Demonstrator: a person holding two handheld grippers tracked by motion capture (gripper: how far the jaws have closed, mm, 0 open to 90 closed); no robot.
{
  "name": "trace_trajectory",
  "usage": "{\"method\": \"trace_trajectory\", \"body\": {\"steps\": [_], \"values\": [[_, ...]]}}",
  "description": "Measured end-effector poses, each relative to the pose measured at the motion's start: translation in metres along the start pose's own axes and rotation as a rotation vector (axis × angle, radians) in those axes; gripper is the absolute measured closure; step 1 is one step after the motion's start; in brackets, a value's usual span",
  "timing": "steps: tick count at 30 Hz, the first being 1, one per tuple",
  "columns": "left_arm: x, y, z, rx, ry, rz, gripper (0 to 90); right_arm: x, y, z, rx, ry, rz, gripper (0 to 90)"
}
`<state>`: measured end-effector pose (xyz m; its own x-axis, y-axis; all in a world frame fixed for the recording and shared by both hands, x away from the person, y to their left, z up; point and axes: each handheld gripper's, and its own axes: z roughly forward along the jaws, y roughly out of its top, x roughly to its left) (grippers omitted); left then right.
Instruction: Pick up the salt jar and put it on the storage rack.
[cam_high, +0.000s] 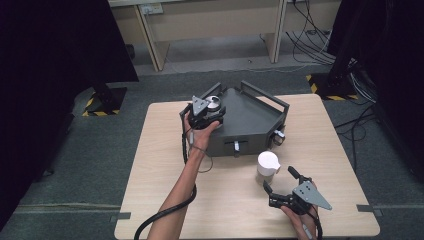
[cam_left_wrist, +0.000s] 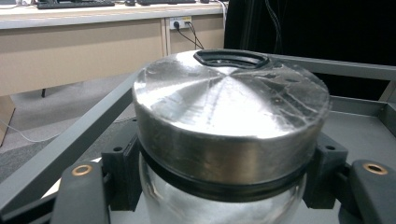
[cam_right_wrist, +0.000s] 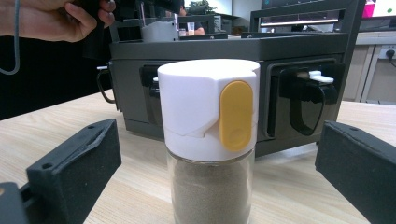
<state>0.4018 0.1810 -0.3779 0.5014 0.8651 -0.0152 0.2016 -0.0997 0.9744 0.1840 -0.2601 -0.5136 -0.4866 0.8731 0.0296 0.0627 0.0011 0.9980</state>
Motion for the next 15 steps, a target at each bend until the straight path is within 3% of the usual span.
{"method": "trace_trajectory", "body": {"steps": [4,7,11,15], "values": [[0.0,0.0,-0.002,-0.005,-0.001,0.0,27.2,0.0,0.0,0.0,0.0,0.0,-0.001,0.4],[-0.001,0.003,-0.005,-0.013,0.004,-0.011,17.4,0.0,0.0,0.0,0.0,0.0,0.001,0.4],[-0.003,0.009,-0.009,-0.013,-0.003,-0.059,5.4,0.001,0.0,0.0,0.001,0.003,-0.004,0.4],[-0.006,0.013,-0.013,-0.007,-0.005,-0.064,4.8,0.002,0.0,0.001,0.003,0.005,-0.004,0.4]]}}
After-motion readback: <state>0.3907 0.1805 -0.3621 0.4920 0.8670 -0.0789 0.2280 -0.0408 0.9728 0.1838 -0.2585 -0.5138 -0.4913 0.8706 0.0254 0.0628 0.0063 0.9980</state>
